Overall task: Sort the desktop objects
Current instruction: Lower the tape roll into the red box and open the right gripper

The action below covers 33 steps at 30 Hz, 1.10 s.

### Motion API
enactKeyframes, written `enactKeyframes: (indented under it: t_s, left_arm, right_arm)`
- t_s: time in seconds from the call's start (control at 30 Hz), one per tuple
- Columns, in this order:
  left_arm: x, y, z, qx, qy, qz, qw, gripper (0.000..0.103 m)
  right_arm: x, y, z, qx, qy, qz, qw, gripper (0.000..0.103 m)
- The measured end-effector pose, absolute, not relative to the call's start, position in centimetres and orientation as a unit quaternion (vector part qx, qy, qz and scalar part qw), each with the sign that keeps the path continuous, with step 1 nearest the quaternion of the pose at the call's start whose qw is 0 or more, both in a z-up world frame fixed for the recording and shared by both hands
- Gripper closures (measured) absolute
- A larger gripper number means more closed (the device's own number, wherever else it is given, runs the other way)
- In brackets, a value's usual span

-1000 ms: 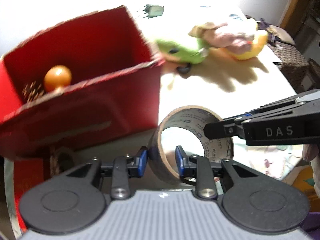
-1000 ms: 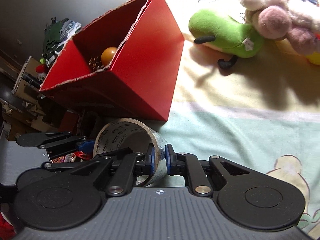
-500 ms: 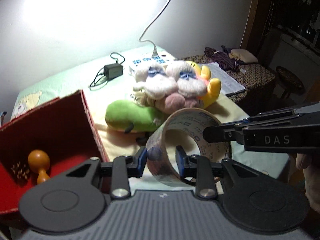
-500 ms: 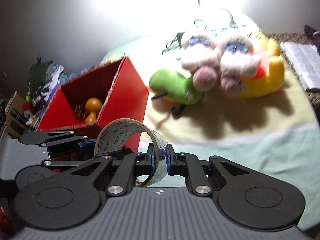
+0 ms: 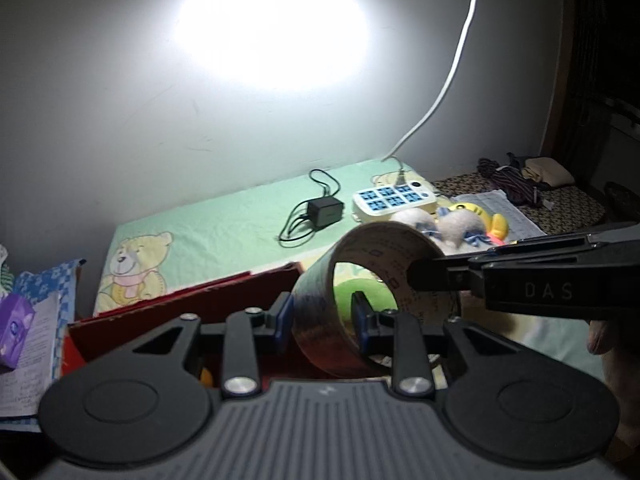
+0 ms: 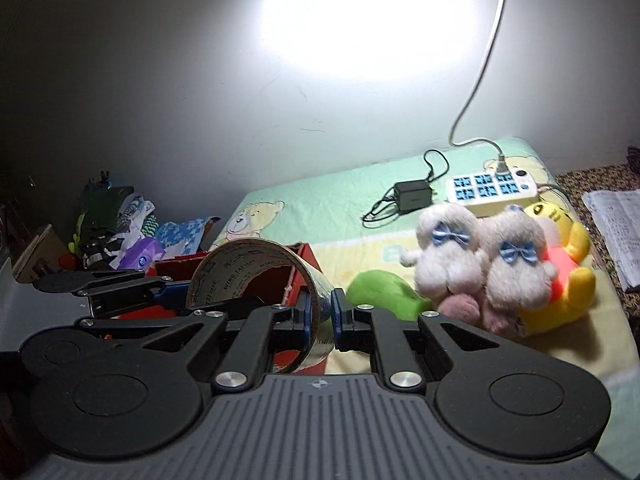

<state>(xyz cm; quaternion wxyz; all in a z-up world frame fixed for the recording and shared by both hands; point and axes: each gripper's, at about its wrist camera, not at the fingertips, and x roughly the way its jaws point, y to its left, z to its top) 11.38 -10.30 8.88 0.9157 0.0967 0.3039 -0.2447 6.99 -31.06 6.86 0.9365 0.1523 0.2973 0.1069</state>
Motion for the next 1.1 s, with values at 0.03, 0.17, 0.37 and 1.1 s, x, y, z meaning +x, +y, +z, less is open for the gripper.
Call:
enactKeyframes:
  t_s: [0.03,0.17,0.37,1.1]
  left_arm:
    - [11.8,-9.3,8.8,0.095,0.307,-0.233,0.918,0.075]
    - [13.2,-5.9,8.1,0.09,0.323,-0.188,0.923,0.075]
    - [15.8,-1.4,5.7,0.074,0.365,-0.14,0.918,0.075]
    - [18.7,3.1,-0.7,0.086,0.469,-0.046,0.878,0.071]
  right_arm:
    - [7.7,-30.3,6.9,0.152,0.297,0.115,0.936,0.092]
    - [10.7,-27.1,6.5,0.15,0.305,0.151,0.928,0.092]
    - [14.8,-22.1,4.4,0.159,0.344,0.208,0.902,0.093]
    - [23.2,-12.0,-2.0,0.093,0.508,0.283,0.808,0.094]
